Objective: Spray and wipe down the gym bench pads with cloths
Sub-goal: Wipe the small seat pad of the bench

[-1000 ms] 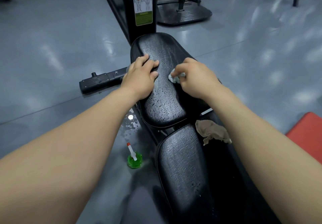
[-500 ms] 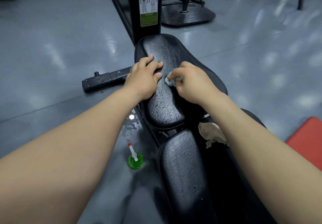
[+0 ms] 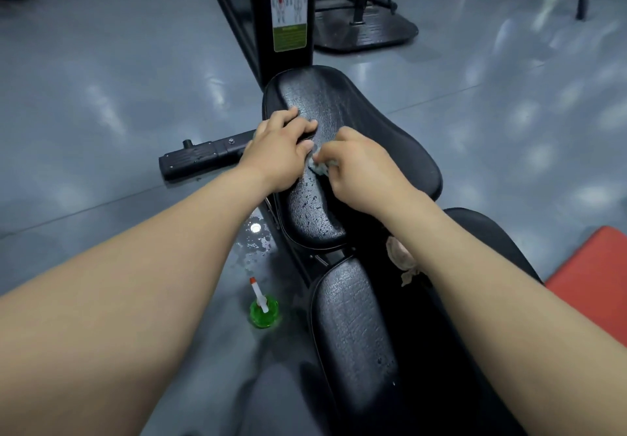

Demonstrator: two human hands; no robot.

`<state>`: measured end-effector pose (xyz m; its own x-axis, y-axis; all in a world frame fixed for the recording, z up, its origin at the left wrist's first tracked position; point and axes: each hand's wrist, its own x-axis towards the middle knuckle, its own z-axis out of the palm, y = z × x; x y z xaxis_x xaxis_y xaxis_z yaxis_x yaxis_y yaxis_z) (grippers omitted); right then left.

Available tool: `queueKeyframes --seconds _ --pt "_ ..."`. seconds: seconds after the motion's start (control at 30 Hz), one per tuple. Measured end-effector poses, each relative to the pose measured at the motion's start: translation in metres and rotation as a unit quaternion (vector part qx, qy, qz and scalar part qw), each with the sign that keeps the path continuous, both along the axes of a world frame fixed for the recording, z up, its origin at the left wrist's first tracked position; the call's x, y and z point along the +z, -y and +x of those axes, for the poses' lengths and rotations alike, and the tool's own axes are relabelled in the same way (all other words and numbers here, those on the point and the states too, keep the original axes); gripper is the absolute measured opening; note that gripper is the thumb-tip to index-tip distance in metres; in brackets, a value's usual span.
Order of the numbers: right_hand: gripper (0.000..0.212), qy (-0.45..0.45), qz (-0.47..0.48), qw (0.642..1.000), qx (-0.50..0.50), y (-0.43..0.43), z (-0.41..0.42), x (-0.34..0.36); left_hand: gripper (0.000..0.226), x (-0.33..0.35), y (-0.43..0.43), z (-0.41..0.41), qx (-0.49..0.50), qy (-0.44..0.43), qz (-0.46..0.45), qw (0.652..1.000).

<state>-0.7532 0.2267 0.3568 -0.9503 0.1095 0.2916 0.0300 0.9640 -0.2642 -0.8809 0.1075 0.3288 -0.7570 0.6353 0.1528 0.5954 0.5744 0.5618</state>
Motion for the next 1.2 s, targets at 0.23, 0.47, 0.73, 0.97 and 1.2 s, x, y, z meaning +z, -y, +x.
queueKeyframes --seconds 0.23,0.47,0.73,0.97,1.2 --pt "0.026 0.027 -0.014 0.995 0.097 0.010 0.041 -0.011 0.042 -0.001 0.007 -0.004 -0.021 0.008 0.022 1.000" --pt "0.029 -0.014 -0.035 0.999 0.033 0.005 -0.001 -0.004 0.055 0.010 0.018 -0.009 -0.069 0.060 0.003 0.996" --pt "0.030 0.002 -0.015 0.995 0.095 0.017 0.024 -0.008 0.052 -0.001 0.054 -0.006 0.000 0.086 0.090 0.992" --pt "0.030 -0.048 -0.007 0.997 0.063 0.023 -0.006 -0.012 0.050 -0.019 0.071 0.012 0.043 0.122 0.142 0.981" --pt "0.037 -0.015 0.018 0.994 0.103 0.027 0.003 -0.015 0.050 -0.028 0.074 0.018 0.045 0.178 0.185 0.965"
